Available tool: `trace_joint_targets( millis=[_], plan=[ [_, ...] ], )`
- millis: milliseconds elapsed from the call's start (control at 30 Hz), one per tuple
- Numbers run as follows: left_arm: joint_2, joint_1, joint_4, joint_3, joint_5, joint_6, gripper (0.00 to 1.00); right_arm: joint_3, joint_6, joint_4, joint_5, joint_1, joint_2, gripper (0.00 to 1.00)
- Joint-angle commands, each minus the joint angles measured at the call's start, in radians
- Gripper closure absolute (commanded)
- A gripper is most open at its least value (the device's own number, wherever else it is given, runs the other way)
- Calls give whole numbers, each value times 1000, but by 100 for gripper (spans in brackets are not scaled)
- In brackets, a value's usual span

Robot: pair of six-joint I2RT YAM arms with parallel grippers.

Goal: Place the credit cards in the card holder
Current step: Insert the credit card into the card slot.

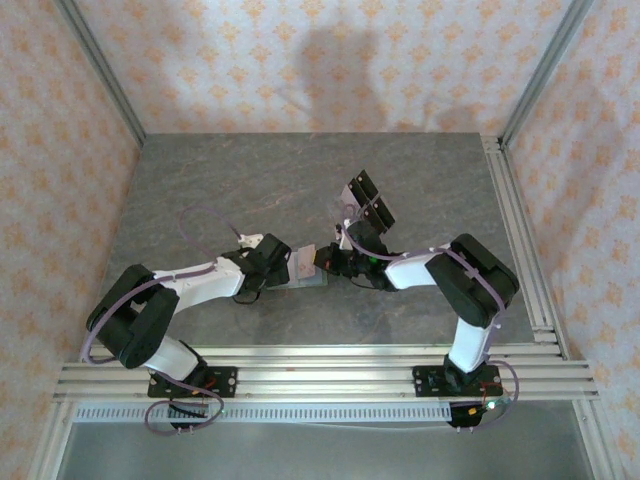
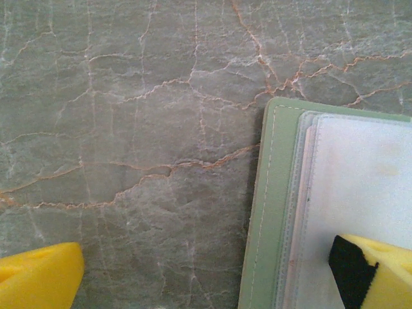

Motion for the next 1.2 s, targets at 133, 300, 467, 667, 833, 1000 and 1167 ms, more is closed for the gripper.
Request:
trace_joint_targets(
  millis=[133, 300, 467, 667, 833, 1000, 1167],
  plan=[
    [5, -3, -73, -35, -35, -5, 0, -10, 18, 75, -18, 13, 36, 100],
    [5, -4, -72, -35, -34, -5, 0, -12, 28, 91, -22, 16, 50, 100],
    [6, -3, -72, -36, -34, -5, 0, -9, 39, 106, -27, 20, 66, 100],
    [2, -3, -73, -39, -36, -5, 0, -4, 55, 126, -36, 21, 89, 100],
    [2, -4, -74, -39, -36, -7, 0, -8, 63, 142, -40, 23, 103, 100],
    [0, -3, -77, -40, -36, -5, 0, -15, 43, 125, -30, 18, 96, 100],
    [-6, -3, -77, -44, -36, -7, 0, -29, 25, 108, -29, 0, 78, 100]
  ],
)
